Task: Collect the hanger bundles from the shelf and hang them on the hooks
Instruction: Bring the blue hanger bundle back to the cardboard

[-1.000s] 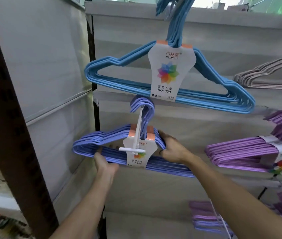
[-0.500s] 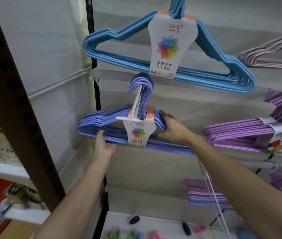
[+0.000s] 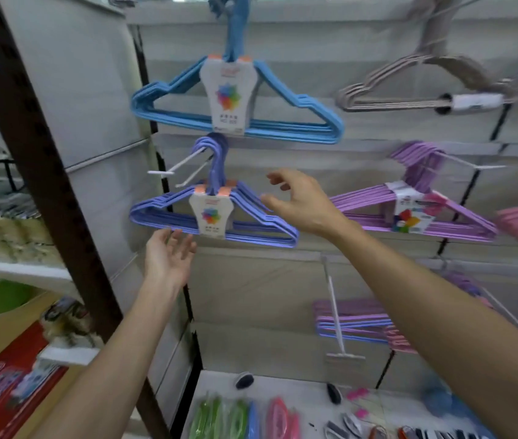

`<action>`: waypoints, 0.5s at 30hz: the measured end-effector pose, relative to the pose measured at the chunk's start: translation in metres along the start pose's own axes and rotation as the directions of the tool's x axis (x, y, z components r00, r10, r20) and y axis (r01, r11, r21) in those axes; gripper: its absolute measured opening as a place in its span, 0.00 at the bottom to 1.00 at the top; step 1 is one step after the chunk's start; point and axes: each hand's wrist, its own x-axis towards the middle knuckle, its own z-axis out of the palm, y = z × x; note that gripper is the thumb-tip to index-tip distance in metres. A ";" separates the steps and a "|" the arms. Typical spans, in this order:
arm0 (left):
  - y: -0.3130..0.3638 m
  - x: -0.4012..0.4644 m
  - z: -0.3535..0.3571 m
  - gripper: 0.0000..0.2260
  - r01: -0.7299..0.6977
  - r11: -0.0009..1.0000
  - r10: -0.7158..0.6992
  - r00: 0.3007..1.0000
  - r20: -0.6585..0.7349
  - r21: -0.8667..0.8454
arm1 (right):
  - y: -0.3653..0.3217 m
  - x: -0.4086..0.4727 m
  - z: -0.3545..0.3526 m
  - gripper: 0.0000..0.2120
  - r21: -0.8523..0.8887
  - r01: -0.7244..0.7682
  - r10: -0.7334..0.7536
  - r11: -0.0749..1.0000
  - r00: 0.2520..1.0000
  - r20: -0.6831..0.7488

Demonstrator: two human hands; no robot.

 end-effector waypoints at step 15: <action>-0.194 -0.266 0.137 0.07 -0.595 0.702 -0.010 0.541 0.841 0.391 | 0.052 -0.248 -0.289 0.12 -0.035 -0.162 0.129 0.986 0.882 -0.453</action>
